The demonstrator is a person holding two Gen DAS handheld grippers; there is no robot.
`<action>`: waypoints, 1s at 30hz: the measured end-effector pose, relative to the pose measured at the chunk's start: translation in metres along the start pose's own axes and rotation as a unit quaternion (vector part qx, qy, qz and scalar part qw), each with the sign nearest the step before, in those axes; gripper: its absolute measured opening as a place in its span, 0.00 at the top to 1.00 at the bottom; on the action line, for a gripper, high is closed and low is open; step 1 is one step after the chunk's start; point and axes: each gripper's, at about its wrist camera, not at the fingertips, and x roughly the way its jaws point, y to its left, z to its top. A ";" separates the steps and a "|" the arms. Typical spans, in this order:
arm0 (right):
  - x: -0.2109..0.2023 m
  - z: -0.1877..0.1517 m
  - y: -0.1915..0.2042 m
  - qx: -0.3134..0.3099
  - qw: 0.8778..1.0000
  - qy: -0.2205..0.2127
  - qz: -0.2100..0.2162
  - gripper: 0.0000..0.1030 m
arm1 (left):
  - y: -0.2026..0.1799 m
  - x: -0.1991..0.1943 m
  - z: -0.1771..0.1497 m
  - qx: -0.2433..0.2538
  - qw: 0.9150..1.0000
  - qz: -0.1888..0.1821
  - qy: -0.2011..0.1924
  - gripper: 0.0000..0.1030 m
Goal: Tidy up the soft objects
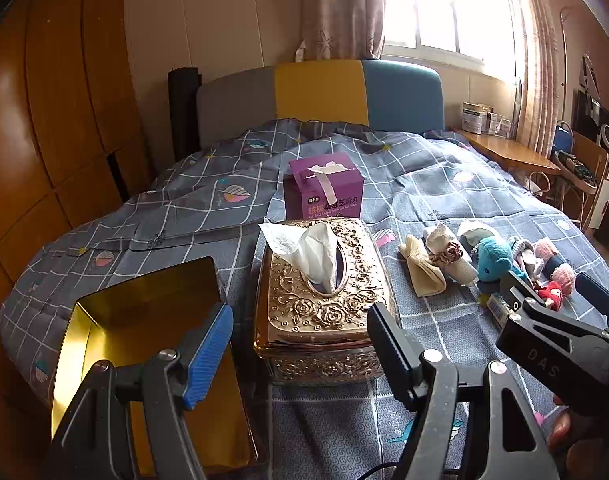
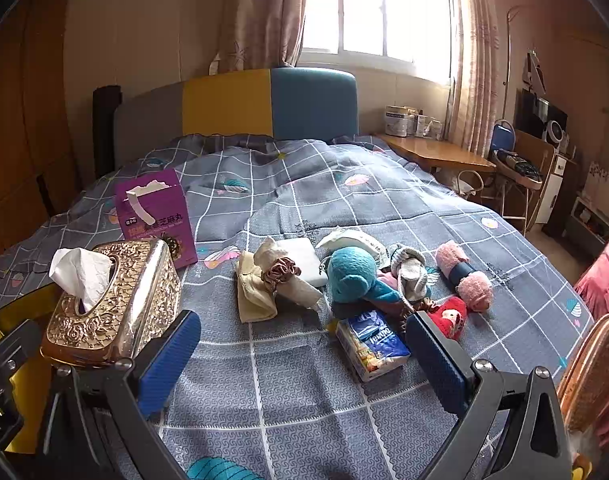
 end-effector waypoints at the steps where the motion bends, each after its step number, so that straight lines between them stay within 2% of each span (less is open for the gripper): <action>1: 0.000 0.000 -0.001 0.000 1.000 0.000 0.000 0.00 | 0.000 0.000 0.000 0.001 1.000 0.000 0.000 0.31; 30: 0.008 0.003 -0.016 0.012 1.000 0.001 -0.005 0.00 | -0.013 -0.004 0.001 0.013 1.000 -0.010 -0.002 0.31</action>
